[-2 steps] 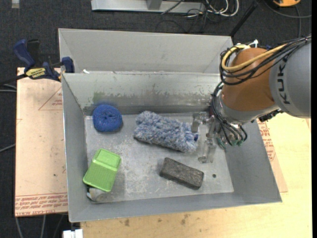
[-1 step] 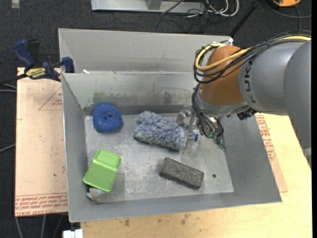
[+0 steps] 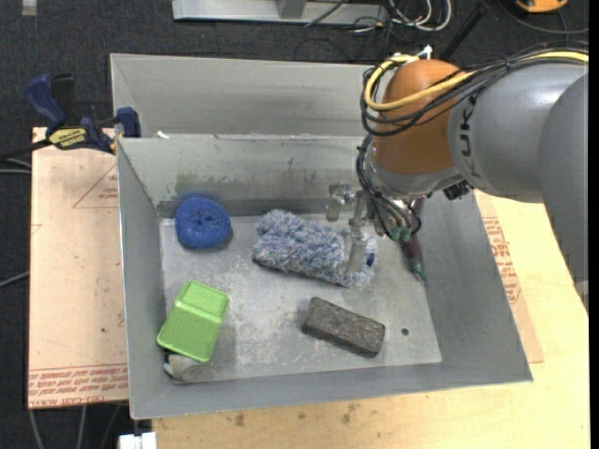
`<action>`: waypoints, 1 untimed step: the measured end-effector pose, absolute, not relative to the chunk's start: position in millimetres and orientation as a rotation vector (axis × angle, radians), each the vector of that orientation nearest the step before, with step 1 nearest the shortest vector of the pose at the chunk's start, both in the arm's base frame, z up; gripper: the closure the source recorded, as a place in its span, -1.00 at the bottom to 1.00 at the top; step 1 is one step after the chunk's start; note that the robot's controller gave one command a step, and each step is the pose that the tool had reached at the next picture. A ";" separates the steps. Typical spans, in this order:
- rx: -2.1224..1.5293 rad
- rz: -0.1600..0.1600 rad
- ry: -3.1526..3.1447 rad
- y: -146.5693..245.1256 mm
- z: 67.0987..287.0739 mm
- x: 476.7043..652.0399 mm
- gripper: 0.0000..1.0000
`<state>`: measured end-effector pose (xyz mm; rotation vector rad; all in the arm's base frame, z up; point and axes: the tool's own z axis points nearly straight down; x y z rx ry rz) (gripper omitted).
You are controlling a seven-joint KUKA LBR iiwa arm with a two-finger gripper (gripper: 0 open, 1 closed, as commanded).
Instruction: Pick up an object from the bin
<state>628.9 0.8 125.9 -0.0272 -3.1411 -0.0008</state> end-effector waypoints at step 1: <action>0.001 -0.002 -3.148 0.9 166.5 633.4 -1.00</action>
Offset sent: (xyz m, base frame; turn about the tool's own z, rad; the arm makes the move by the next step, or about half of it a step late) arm -0.0093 0.0141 -0.0559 0.1913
